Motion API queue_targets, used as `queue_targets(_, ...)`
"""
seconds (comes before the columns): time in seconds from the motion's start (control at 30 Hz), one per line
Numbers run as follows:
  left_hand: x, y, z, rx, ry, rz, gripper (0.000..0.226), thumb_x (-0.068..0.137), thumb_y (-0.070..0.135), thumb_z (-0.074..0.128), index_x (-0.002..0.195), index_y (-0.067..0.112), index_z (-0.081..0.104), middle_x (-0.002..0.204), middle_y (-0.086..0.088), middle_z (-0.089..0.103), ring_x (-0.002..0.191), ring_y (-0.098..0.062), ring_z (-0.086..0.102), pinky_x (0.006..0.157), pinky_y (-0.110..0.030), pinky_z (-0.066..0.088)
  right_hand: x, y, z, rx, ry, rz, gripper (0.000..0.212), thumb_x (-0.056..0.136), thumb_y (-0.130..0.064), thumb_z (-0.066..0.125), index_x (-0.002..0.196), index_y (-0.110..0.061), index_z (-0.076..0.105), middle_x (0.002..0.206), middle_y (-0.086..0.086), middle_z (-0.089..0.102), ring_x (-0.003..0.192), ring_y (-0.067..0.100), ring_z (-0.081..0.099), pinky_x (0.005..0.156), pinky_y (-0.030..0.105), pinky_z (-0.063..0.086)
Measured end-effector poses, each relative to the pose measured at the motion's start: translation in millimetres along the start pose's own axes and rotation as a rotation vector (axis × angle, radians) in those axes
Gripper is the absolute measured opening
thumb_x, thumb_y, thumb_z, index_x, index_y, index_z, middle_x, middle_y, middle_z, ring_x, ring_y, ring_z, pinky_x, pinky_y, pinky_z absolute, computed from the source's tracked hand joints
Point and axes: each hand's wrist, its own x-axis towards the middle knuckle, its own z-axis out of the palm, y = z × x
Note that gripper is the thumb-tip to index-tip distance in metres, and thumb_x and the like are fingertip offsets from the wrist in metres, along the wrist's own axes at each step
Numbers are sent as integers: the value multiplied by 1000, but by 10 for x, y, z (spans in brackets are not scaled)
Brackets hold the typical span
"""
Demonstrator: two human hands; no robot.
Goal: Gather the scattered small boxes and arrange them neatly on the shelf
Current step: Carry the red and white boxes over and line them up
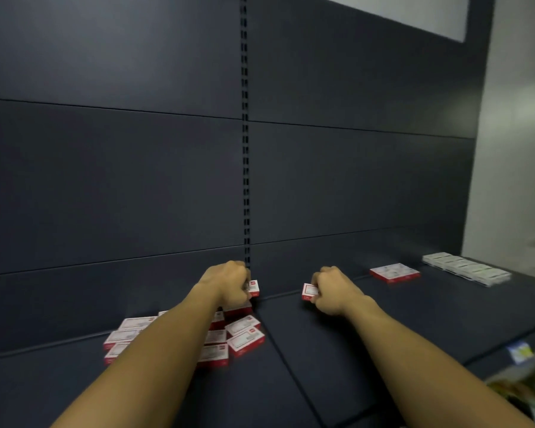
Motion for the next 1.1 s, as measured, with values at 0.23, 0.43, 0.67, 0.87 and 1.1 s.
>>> queue_targets(0.23, 404, 877, -39, 54, 30, 101, 25, 88, 31, 58, 108, 18, 65, 114, 2, 54, 97, -22, 58, 76, -36, 51, -365, 801, -219, -24, 43, 125, 34, 88, -29, 65, 117, -12, 64, 120, 8, 54, 116, 26, 51, 100, 35, 45)
queue_targets(0.43, 616, 1710, -100, 13, 40, 171, 25, 88, 33, 60, 107, 18, 65, 112, 2, 54, 95, -20, 57, 76, -35, 51, -803, 1507, -442, -17, 51, 195, 14, 85, -28, 67, 90, -16, 63, 116, 8, 60, 103, 26, 59, 89, 32, 49)
queue_targets(0.67, 717, 2584, -118, 12, 29, 201, 26, 90, 33, 59, 110, 18, 65, 114, 2, 53, 99, -20, 57, 80, -36, 52, -1281, 2259, -681, -46, 53, 229, 35, 86, -29, 66, 116, -11, 66, 121, 9, 53, 118, 27, 51, 100, 35, 45)
queue_targets(0.87, 771, 3231, -135, -15, 42, 192, 25, 89, 33, 59, 108, 18, 64, 113, 2, 54, 99, -21, 58, 78, -34, 49, -1627, 2813, -885, -36, 71, 223, 35, 82, -31, 75, 111, -12, 66, 114, 7, 53, 108, 26, 55, 91, 33, 48)
queue_targets(1.1, 890, 3886, 19, -118, 32, 127, 19, 87, 34, 61, 96, 18, 66, 105, 2, 59, 90, -20, 59, 77, -34, 52, -1970, 3330, -970, -49, 91, 187, 38, 82, -35, 75, 112, -12, 68, 114, 9, 56, 111, 27, 52, 94, 33, 45)
